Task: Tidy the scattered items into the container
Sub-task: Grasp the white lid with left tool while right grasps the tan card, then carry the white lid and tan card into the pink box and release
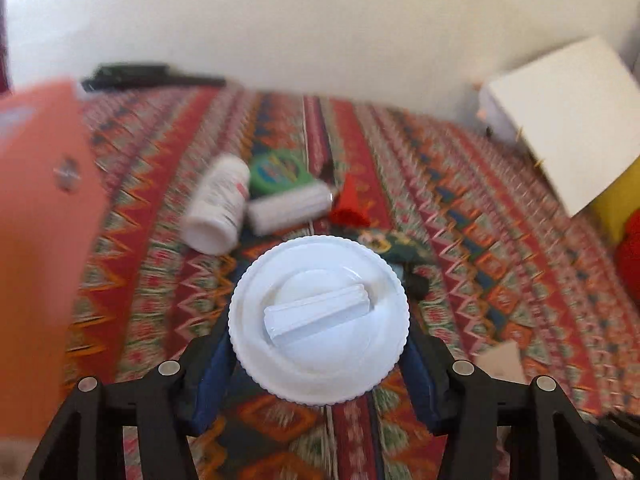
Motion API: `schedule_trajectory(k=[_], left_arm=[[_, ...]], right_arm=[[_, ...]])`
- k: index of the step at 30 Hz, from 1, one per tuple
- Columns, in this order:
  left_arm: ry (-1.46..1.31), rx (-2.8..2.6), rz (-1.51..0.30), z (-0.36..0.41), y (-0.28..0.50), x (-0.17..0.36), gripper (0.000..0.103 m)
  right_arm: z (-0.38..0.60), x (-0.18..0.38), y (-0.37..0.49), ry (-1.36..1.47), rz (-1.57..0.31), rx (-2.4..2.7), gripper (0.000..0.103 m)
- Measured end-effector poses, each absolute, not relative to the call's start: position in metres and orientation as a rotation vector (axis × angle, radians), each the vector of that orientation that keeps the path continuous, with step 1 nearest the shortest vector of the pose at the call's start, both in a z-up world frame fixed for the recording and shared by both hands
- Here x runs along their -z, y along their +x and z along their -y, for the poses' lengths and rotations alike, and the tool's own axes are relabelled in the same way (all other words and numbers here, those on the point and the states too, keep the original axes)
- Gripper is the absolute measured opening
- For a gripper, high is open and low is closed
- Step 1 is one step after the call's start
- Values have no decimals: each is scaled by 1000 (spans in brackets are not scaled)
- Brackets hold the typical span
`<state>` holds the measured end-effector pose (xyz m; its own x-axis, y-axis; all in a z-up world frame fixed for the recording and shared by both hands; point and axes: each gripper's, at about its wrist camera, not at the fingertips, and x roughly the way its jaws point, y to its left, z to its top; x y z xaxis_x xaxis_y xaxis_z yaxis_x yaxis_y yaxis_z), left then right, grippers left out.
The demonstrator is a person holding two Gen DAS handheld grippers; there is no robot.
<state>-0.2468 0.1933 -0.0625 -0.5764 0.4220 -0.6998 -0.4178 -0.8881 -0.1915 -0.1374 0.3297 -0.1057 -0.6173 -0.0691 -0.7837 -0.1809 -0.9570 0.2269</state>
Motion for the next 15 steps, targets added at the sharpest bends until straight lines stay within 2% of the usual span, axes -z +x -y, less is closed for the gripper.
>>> schedule_trajectory(k=[10,15], left_arm=[[-975,-2524,112,-109,-176,8,63],[-896,-2578,186,-77,-167,-16,63]], right_arm=[[-320,70,-119,-1222,-444,-2816,27],[-304,46,-112,-1156,-524,-2886,27]])
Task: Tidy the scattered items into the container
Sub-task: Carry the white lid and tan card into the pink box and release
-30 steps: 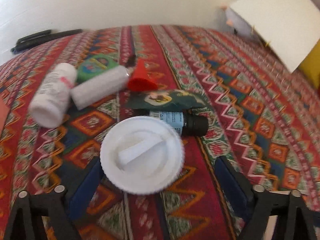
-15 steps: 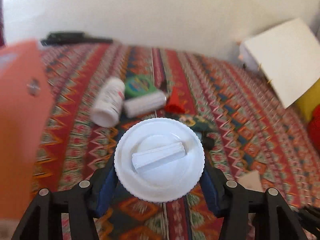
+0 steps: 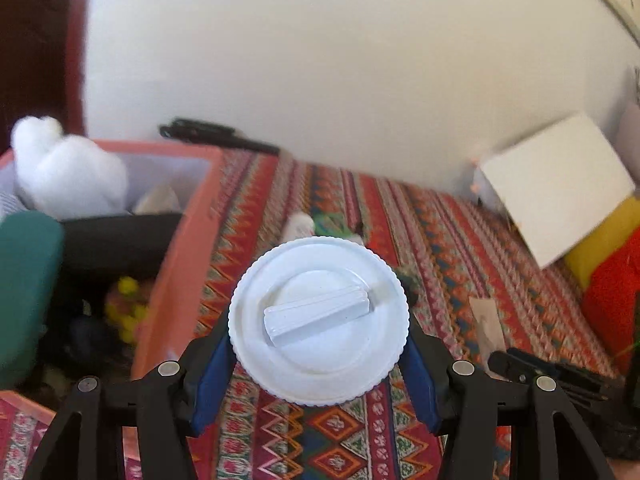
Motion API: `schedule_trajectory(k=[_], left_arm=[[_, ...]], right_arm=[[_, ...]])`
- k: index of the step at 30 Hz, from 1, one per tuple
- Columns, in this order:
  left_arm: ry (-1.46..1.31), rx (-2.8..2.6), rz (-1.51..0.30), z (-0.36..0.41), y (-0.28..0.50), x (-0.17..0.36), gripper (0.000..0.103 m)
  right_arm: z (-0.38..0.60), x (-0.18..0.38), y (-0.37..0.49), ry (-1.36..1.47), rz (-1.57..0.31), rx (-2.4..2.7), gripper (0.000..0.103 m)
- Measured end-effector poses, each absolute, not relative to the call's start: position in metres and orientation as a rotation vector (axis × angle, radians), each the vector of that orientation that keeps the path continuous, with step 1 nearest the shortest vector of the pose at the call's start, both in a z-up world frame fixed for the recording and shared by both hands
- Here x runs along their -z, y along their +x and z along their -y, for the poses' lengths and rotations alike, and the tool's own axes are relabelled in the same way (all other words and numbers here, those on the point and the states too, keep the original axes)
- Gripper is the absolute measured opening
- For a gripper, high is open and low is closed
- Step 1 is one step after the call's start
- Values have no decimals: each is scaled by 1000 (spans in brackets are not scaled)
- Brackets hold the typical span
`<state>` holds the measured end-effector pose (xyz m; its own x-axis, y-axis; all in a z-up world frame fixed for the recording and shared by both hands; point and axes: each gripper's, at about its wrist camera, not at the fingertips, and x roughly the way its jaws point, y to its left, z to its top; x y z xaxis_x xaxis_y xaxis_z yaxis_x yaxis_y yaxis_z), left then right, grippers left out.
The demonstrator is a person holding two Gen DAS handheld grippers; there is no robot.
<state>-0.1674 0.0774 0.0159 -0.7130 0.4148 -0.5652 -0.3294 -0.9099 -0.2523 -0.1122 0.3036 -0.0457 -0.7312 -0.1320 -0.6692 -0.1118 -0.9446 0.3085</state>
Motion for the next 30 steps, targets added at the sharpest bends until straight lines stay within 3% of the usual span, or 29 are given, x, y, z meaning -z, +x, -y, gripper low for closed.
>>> schedule_trajectory(k=[8,16,17,18,19,20,22,25,30], left_arm=[[-799,-2727,350,12,-187,-42,63],[-837,-2763,594,110,-217,-29,63],[-847,-2767,600,117,-221,-26,63],[-863,-2764,605,123,-224,-23,63],[-880,-2759,605,123,-226,-19,69],[-896,-2757,602,123,-229,-18,85],[-877,-2790,602,123,-227,-21,100],[-823,-2818,595,121,-221,-30,102],[-785,-2815,588,115,-215,-40,102]], right_arm=[[-215,-10,-126,964,371,2801,27],[-90,-37,-188,882,200,2670,27],[-75,-36,-196,884,172,2653,28],[-65,-36,-201,886,154,2637,38],[-56,-35,-206,889,133,2632,45],[-49,-35,-209,884,110,2638,56],[-40,-36,-210,850,51,2674,60],[-46,-38,-209,844,46,2706,62],[-89,-38,-201,868,192,2722,64]])
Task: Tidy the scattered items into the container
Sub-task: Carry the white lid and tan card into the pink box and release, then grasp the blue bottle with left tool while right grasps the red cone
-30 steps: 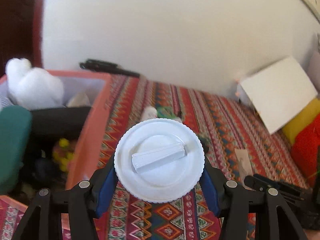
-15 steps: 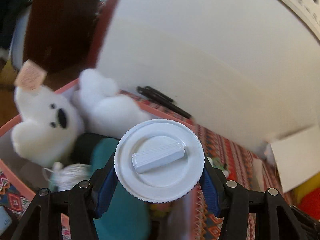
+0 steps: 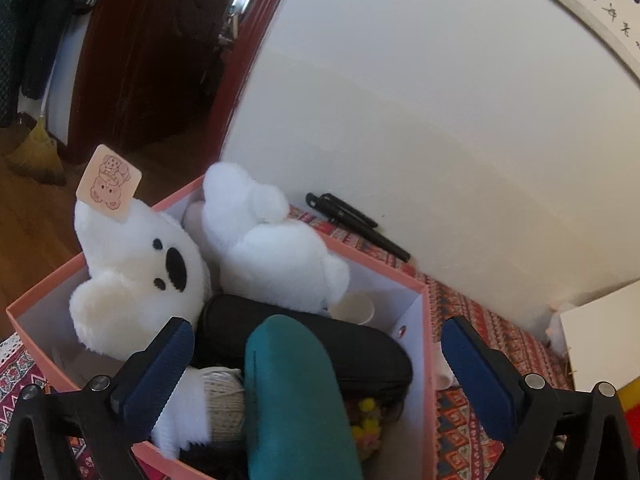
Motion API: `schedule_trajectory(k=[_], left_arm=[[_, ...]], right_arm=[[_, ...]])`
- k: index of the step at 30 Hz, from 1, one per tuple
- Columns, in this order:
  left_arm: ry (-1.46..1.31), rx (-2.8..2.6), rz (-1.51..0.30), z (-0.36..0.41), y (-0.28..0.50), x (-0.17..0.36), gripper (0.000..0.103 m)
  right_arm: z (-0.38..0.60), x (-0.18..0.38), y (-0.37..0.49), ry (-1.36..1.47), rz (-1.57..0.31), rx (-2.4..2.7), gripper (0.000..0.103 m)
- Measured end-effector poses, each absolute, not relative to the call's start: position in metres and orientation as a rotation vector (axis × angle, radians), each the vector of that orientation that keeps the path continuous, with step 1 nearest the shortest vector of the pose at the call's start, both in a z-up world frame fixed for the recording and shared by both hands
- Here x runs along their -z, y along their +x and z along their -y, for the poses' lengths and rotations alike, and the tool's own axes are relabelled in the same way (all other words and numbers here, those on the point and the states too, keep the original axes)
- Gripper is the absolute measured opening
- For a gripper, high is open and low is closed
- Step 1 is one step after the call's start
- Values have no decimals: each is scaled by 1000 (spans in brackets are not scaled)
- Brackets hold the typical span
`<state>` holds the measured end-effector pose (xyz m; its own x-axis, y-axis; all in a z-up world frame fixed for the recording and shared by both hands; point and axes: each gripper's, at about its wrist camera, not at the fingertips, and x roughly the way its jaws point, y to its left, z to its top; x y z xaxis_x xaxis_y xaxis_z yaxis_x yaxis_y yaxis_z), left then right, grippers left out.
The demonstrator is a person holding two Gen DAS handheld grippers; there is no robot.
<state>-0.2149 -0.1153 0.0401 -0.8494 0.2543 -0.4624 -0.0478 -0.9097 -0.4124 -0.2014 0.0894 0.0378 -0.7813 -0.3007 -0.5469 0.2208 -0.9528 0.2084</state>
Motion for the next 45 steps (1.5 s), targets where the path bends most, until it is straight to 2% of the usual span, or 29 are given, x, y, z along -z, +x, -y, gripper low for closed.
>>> schedule_trajectory(k=[6,9,13,16,20,28,29,30,32,38,40,41,42,43,44,45], left_arm=[[-757,-2764,479,69,-202,-56,102],[-758,-2696,361,19,-197,-59,102],[-830,-2565,202,-64,-186,-45,102],[-892,-2479,96,-119,-178,-24,102],[-940,-2407,-41,-172,-175,9,102],[-1073,-2304,-171,-231,-209,69,101],[-1069,-2296,-195,-239,-213,74,101],[-1064,-2289,-225,-250,-220,79,102],[-1079,-2267,-228,-267,-235,90,101],[-1103,-2237,-198,-302,-276,122,101],[-1149,-2249,-237,-309,-291,137,97],[-1171,-2249,-242,-309,-297,144,90],[-1166,-2246,-240,-307,-299,149,89],[-1153,-2249,-242,-305,-299,149,81],[-1147,-2248,-259,-304,-297,146,62],[-1143,-2246,-271,-304,-296,145,62]], right_arm=[[-192,-40,-155,883,325,2874,71],[-255,-32,-123,923,420,2967,72],[-324,3,-84,1082,582,3026,73],[-347,37,-68,1218,627,2986,73],[-352,80,-65,1403,619,2878,73],[-340,142,-95,1640,387,2740,73],[-338,144,-98,1650,324,2738,68],[-334,143,-101,1640,233,2738,44],[-330,141,-100,1608,187,2722,40],[-350,140,-104,1587,333,2657,38],[-351,141,-110,1589,337,2643,38],[-352,141,-112,1588,338,2637,38],[-353,140,-113,1586,343,2632,37],[-354,140,-113,1584,353,2628,37],[-355,139,-114,1583,366,2624,37],[-356,138,-115,1578,378,2620,36]])
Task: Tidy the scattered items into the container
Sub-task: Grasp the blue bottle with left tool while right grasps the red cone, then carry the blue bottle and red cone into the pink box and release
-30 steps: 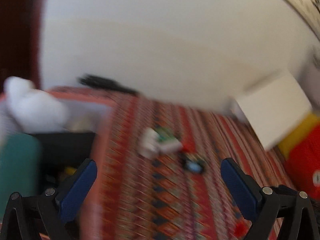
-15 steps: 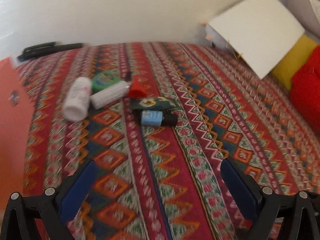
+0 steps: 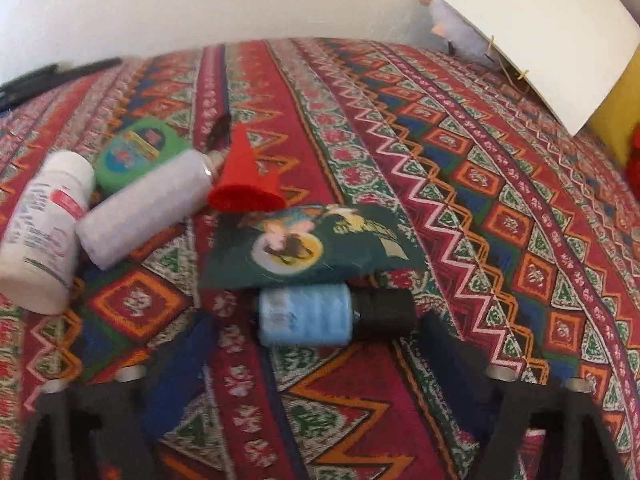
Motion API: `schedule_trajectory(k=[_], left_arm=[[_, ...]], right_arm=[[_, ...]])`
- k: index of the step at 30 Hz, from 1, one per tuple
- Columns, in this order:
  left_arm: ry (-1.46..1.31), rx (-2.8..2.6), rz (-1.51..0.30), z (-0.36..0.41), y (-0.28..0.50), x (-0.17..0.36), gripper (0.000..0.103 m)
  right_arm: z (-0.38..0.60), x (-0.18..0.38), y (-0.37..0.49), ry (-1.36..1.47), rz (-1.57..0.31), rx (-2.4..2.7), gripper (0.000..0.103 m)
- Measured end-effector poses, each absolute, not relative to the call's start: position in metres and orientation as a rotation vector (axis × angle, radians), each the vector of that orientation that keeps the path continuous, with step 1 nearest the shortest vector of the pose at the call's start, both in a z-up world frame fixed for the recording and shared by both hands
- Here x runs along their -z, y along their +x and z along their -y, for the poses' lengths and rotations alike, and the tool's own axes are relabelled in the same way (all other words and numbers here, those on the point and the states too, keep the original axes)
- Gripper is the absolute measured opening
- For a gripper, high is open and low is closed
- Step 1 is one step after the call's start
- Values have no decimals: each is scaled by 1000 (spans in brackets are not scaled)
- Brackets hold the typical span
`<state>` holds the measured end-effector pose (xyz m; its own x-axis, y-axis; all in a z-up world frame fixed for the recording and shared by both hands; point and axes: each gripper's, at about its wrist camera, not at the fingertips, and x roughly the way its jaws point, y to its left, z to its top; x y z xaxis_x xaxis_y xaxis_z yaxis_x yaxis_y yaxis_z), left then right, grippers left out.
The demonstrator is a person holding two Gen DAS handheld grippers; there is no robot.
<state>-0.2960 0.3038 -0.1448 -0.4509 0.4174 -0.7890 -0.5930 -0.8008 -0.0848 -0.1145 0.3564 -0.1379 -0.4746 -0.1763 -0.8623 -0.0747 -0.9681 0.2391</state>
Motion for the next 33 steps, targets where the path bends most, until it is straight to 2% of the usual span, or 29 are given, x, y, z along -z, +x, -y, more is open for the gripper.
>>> schedule_trajectory(k=[7,8,9,15,19,22,23,24,25,26,29,31,32,33], left_arm=[[-1112,-2252,-217,-283,-266,105,62],[-1098,-2261,-215,-279,-258,95,62],[-1081,-2273,-217,-274,-249,85,62],[-1047,-2331,-183,-219,-202,48,63],[-1050,-2358,-138,-180,-174,34,63],[-1036,-2376,-94,-161,-165,28,63],[-1034,-2381,-87,-157,-164,26,63],[-1031,-2384,-84,-153,-164,24,63],[-1030,-2386,-81,-151,-165,23,63],[-1029,-2387,-76,-149,-165,22,63],[-1020,-2391,-62,-144,-166,18,63],[-1016,-2394,-61,-140,-167,16,63],[-1015,-2396,-60,-139,-167,16,63],[-1015,-2400,-56,-137,-168,15,63]], right_arm=[[-346,119,-103,1505,371,2631,29],[-344,117,-97,1495,371,2637,23],[-345,114,-93,1485,378,2636,0],[-358,105,-81,1453,408,2686,0],[-369,101,-80,1416,507,2694,0],[-373,99,-79,1392,523,2733,6],[-374,101,-80,1418,524,2738,19],[-373,106,-82,1458,527,2738,49],[-371,113,-84,1508,523,2741,63],[-369,122,-88,1571,502,2739,70],[-360,142,-100,1702,427,2725,71],[-351,140,-105,1690,343,2745,53],[-349,138,-107,1692,342,2742,40],[-349,137,-107,1693,358,2740,38]])
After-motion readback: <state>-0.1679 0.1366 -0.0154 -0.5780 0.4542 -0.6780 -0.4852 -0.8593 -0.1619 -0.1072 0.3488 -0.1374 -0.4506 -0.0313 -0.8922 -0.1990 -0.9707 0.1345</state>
